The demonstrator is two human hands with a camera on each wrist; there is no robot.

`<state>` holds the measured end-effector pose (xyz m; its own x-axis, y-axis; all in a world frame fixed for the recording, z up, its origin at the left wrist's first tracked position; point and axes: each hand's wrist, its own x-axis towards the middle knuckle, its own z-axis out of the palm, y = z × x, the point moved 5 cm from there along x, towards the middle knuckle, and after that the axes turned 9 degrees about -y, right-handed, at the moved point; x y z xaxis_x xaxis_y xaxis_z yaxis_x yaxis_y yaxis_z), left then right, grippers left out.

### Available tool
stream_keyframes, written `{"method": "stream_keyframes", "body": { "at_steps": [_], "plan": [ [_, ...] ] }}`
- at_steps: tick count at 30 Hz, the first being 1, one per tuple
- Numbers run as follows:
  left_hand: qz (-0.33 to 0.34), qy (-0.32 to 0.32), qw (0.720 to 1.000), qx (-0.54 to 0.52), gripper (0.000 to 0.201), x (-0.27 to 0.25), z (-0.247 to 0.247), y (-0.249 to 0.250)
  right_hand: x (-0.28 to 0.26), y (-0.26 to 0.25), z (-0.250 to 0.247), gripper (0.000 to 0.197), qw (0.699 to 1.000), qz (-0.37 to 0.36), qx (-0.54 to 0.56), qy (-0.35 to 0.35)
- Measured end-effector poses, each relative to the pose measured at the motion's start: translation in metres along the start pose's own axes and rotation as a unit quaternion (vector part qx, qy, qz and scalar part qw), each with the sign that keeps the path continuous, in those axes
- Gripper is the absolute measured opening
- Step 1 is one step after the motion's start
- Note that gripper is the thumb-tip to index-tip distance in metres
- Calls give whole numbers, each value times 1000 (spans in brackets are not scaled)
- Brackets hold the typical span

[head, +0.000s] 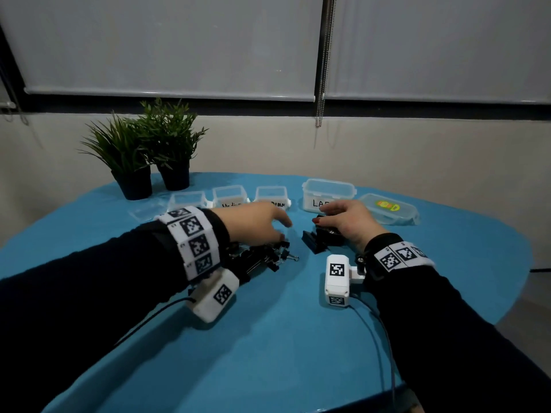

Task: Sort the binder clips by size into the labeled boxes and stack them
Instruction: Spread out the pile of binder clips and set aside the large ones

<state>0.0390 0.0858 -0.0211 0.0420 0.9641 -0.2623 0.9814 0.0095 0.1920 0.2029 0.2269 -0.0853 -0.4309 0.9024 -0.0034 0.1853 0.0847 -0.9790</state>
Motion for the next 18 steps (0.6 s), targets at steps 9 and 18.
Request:
{"method": "stream_keyframes", "body": {
  "at_steps": [9, 18],
  "plan": [
    [-188, 190, 928, -260, 45, -25, -31, -107, -18, -45, 13, 11, 986, -134, -14, 102],
    [-256, 105, 938, -206, 35, -29, -2, -141, -38, -73, 107, 20, 964, -106, -111, -216]
  ]
}}
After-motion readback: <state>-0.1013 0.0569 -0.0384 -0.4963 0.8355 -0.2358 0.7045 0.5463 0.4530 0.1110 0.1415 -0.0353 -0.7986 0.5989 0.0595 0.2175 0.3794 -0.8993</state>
